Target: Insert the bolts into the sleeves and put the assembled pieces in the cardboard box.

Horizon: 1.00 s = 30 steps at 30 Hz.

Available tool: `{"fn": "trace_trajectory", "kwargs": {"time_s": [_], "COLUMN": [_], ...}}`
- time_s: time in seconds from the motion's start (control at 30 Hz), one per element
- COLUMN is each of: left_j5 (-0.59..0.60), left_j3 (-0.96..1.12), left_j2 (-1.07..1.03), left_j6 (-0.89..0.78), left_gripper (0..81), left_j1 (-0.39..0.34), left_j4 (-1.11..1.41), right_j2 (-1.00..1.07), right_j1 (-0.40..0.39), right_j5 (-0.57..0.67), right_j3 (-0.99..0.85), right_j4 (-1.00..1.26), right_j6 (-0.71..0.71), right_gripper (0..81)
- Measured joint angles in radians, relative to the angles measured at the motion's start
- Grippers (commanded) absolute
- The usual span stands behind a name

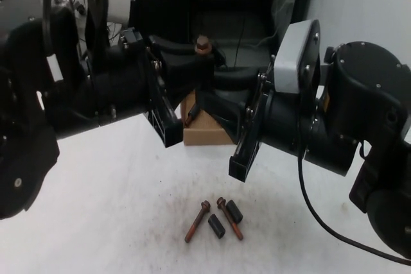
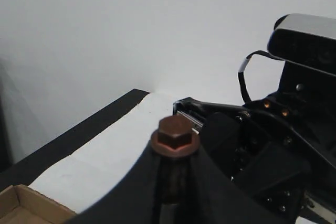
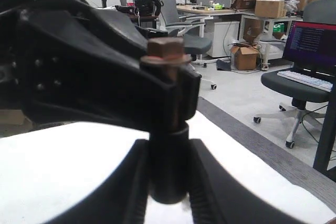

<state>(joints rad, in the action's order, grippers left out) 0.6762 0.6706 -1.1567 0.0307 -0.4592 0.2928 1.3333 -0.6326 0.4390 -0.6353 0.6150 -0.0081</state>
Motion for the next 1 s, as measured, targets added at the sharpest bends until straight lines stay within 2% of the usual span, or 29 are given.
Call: {"fn": "trace_trajectory", "kwargs": {"time_s": [0.2,0.37,0.6,0.83,0.87,0.9,0.93,1.0], "left_j5": [-0.007,-0.005,-0.011,-0.19,-0.249,-0.261,-0.368,-0.429], "left_j3": [0.0,0.0,0.0,0.003,0.003,0.003,0.006,0.009], "left_j2": [0.002,0.002,0.0,0.012,0.012,0.029,0.032,0.05], "left_j6": [0.005,0.007,-0.001,-0.101,-0.109,-0.109,-0.117,-0.12], "left_gripper": [43.1,49.7,49.5,48.7,46.4,43.6,38.8,27.6], "left_j1": [0.0,0.0,0.0,0.0,0.0,0.0,0.0,0.0], "left_j4": [-0.004,-0.017,0.032,0.247,0.269,0.269,0.285,0.285], "right_j2": [0.0,0.0,0.0,-0.006,-0.006,-0.006,-0.006,-0.006], "right_j1": [0.0,0.0,0.0,0.0,0.0,0.0,0.0,0.0], "right_j5": [-0.006,-0.013,-0.015,-0.018,-0.018,-0.023,-0.036,-0.077], "right_j3": [0.0,0.0,0.0,-0.004,-0.004,-0.004,-0.004,-0.012], "right_j4": [-0.001,0.006,0.013,0.028,0.028,0.022,0.013,-0.028], "right_j6": [0.0,-0.002,-0.002,-0.002,-0.002,0.003,0.016,0.049], "right_gripper": [0.4,0.4,0.4,0.4,0.4,0.4,0.4,0.4]}}
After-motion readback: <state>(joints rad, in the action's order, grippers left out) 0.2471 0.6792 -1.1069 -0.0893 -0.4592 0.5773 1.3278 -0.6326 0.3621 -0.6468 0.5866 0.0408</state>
